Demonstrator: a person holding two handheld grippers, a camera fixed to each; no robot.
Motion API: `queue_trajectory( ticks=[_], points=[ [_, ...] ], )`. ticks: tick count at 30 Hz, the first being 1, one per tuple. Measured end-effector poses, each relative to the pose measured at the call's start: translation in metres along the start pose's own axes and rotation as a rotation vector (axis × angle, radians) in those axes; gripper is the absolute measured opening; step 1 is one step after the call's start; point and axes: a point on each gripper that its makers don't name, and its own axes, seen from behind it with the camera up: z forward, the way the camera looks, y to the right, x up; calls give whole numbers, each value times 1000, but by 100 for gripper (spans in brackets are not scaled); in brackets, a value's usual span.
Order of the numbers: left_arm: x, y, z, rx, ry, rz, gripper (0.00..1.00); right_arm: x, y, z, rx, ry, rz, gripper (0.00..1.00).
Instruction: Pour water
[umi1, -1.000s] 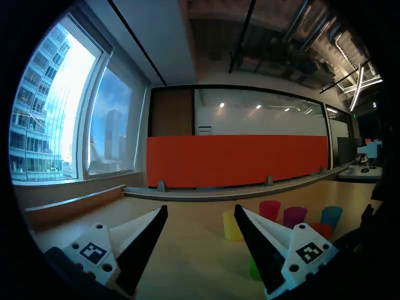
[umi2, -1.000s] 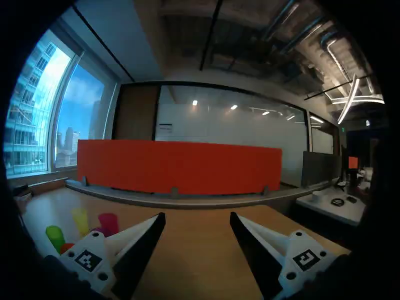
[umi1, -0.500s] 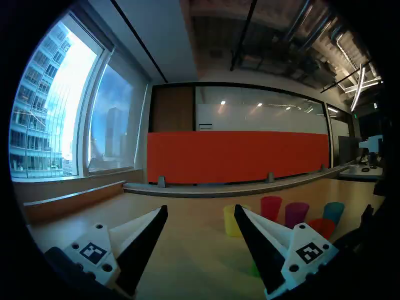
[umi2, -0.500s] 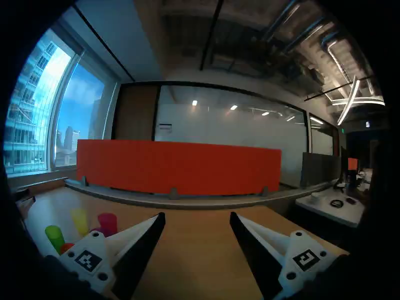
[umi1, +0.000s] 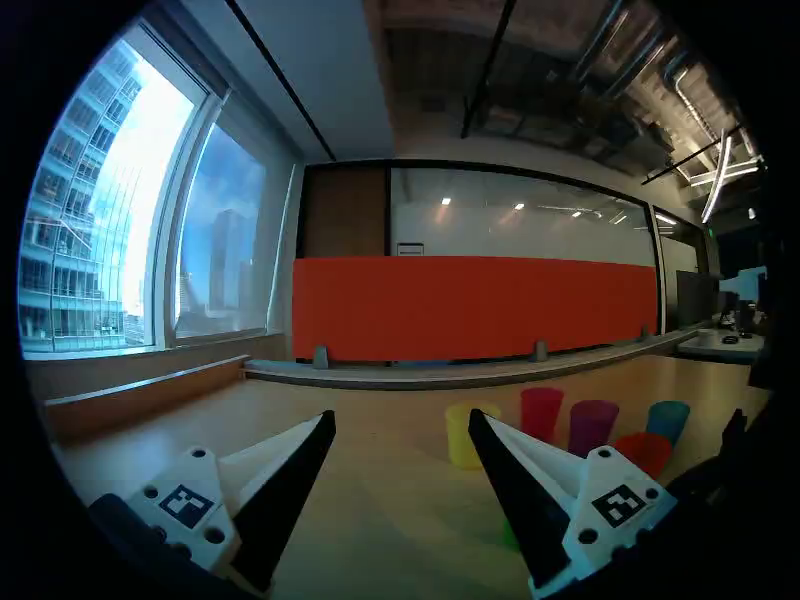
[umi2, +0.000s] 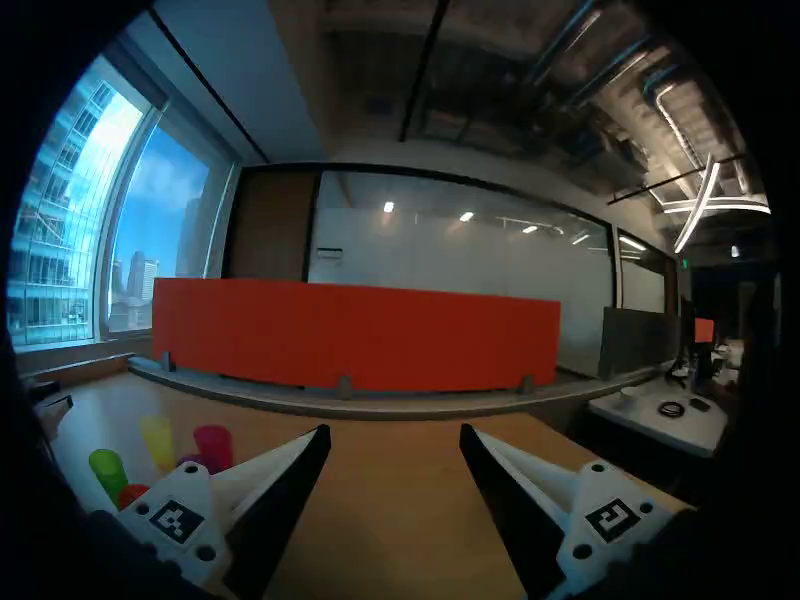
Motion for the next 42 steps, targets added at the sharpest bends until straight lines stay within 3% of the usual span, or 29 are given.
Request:
queue_trajectory(
  ticks=[23,42],
  points=[
    [-17,2,6,-11,-66,3,99,-4,4,-4,-2,-4,2,100],
    [-19,1,7,-8,-70,4,99,-4,4,-7,9,-1,7,100]
  ],
)
